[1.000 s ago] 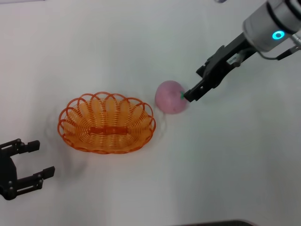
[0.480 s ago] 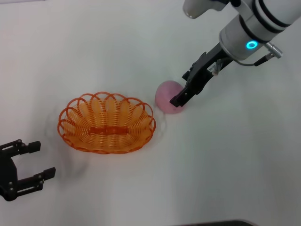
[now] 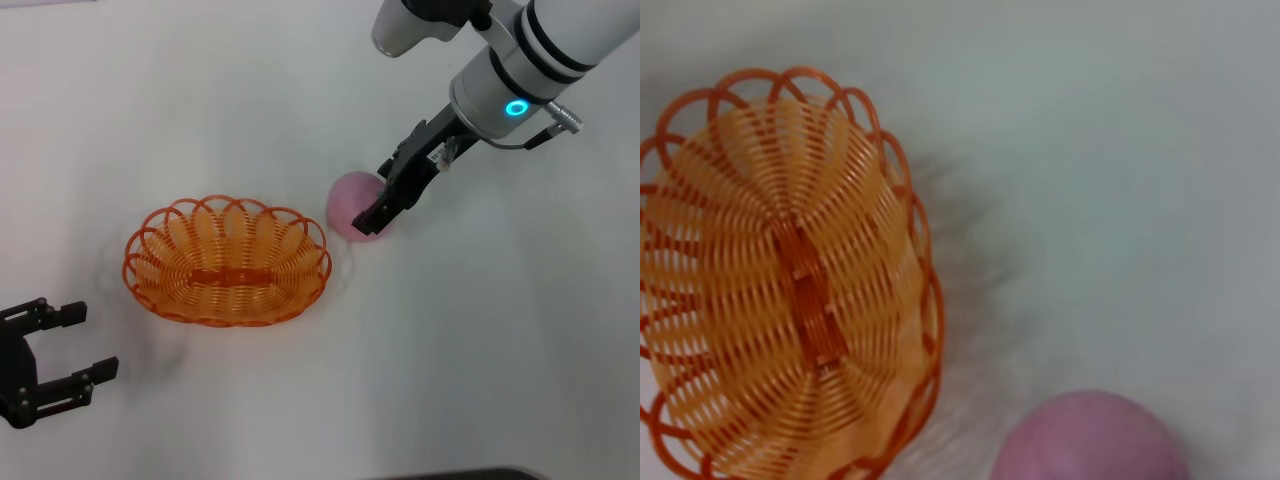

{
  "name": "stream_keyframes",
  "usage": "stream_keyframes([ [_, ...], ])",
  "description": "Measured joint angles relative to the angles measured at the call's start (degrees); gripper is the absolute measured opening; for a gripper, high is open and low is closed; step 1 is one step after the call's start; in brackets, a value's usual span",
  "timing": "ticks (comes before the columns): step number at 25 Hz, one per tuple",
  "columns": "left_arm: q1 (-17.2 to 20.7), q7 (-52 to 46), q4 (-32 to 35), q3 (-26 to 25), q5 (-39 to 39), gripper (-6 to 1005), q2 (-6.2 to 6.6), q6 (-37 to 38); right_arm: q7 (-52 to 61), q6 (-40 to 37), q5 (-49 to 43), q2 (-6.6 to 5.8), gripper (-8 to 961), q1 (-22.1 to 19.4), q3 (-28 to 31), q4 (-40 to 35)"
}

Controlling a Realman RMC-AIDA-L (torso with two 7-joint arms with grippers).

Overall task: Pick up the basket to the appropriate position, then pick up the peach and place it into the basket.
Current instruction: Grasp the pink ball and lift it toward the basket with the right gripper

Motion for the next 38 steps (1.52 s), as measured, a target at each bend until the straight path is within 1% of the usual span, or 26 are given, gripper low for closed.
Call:
stream_keyframes([
  [22,0.17,-0.25,-0.02,0.00,0.06,724,0.00,0.60,1.15,0.95,0.73,-0.11,879,-0.50,-0.77,0.08],
  [28,0.18,-0.25,0.04,0.00,0.06,725,0.00,0.70,1.16,1.01,0.72,-0.25,669,-0.60,-0.43,0.06],
  [30,0.18,-0.25,0.00,0.00,0.06,725,0.00,0.70,1.16,0.95,0.75,-0.28,459,-0.68,-0.10,-0.21],
  [34,0.18,-0.25,-0.07,0.00,0.06,724,0.00,0.70,0.70,-0.57,1.50,-0.47,458,-0.77,2.25,-0.60],
  [38,0.19,-0.25,-0.08,-0.09,0.06,723,0.00,0.71,-0.83,-5.08,4.07,-0.69,457,-1.63,6.49,-3.25],
])
